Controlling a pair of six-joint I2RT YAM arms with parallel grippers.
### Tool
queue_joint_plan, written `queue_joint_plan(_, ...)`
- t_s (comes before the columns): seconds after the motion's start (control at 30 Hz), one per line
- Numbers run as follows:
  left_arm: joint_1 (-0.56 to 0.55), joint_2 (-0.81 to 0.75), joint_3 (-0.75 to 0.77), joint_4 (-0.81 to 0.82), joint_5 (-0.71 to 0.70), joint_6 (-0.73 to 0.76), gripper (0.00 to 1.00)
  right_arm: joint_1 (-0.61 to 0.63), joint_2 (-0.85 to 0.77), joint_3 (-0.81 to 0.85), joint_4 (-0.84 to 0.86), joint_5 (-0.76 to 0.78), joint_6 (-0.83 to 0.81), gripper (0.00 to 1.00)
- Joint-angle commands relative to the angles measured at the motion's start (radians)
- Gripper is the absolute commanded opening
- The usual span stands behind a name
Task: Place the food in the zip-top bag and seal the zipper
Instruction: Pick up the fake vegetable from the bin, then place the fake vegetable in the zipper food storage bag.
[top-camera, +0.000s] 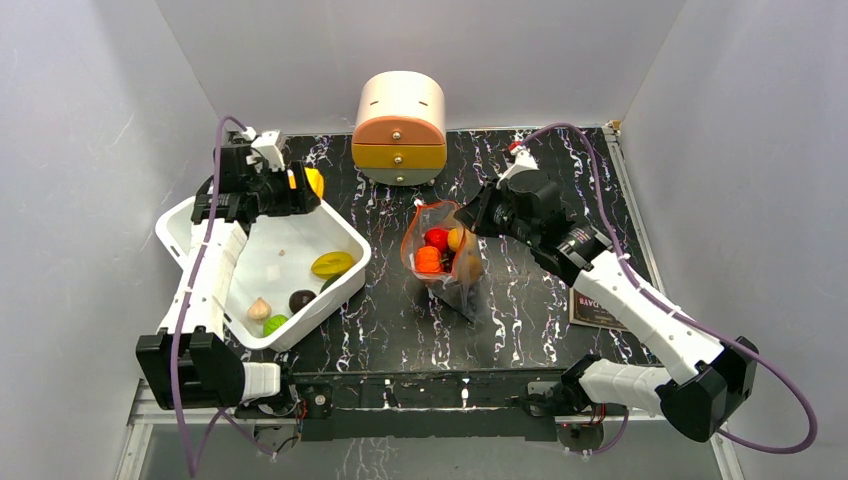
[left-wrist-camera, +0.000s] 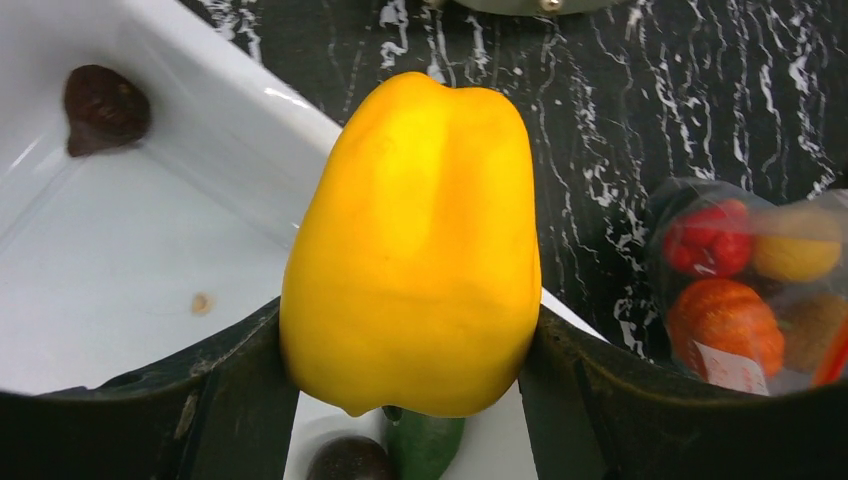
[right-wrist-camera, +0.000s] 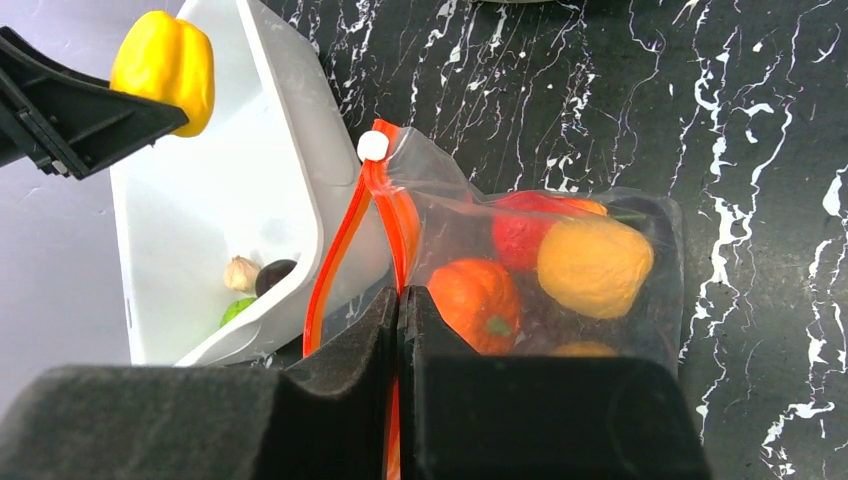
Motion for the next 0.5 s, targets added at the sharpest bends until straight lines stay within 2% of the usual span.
queue_joint_plan(0.0, -0.069, -0.014, -0.014, 0.006, 0.114, -0.01, 0.44, 0.002, 0.007, 0.032, 0.09, -0.001, 0.045, 0.0)
queue_joint_plan(0.17, -0.201, -0.015, -0.029, 0.03, 0.134, -0.056, 0.43, 0.001, 0.048, 0.058, 0.089, -0.02, 0.041, 0.0)
queue_joint_plan(0.47, -0.38, -0.024, -0.036, 0.204, 0.261, -0.208, 0.43, 0.002, 0.077, 0.086, 0.082, -0.034, 0.035, 0.0)
